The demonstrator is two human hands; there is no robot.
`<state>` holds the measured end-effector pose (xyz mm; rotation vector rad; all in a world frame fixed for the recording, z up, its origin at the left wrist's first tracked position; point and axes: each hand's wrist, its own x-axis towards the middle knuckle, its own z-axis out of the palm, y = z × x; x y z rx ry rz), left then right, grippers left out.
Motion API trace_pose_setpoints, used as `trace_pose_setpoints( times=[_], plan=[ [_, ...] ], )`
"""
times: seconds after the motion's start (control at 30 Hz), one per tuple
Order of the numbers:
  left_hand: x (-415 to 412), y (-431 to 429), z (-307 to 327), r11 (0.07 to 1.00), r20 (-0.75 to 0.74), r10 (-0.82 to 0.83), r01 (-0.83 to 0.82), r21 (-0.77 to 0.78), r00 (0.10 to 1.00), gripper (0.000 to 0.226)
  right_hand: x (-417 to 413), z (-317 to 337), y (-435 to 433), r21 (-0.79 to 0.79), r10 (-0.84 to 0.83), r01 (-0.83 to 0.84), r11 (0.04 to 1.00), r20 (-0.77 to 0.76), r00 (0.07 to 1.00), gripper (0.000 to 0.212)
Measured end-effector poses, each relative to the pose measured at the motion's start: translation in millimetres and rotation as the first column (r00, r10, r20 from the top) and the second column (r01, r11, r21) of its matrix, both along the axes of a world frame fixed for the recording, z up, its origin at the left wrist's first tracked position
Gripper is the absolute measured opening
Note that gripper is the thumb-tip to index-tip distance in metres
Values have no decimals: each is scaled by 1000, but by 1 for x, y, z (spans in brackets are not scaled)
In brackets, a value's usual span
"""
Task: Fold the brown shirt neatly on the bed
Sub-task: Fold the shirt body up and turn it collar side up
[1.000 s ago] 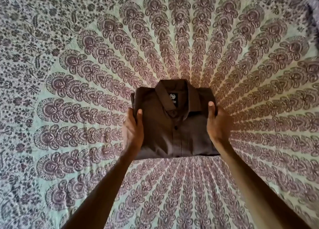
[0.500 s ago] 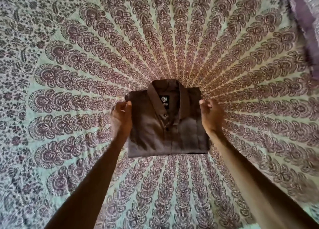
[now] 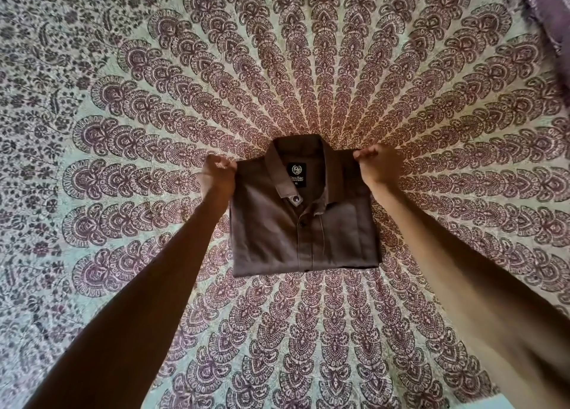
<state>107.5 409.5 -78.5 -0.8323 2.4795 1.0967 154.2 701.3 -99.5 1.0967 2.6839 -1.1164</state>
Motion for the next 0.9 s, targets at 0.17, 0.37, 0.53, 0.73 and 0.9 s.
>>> trace_pose_setpoints(
  times=[0.17,0.37,0.53,0.73,0.9],
  plan=[
    [3,-1,-2,996,-82,-55,49,-73,995,12,7,0,-9,171,118,-110,979,-39,992,24],
    [20,-3,-6,997,-13,33,-34,-63,999,34,37,13,-9,26,14,-13,1000,-64,998,28],
    [51,-18,-17,999,196,-11,4,36,981,36,83,13,2,-94,109,-103,990,60,992,29],
    [56,-19,-9,1000,43,22,-22,-16,999,23,88,14,0,-166,37,-40,985,-21,999,28],
    [68,-25,-19,994,116,72,-81,74,991,29,95,17,0,-68,-57,57,996,-1,998,24]
  ],
)
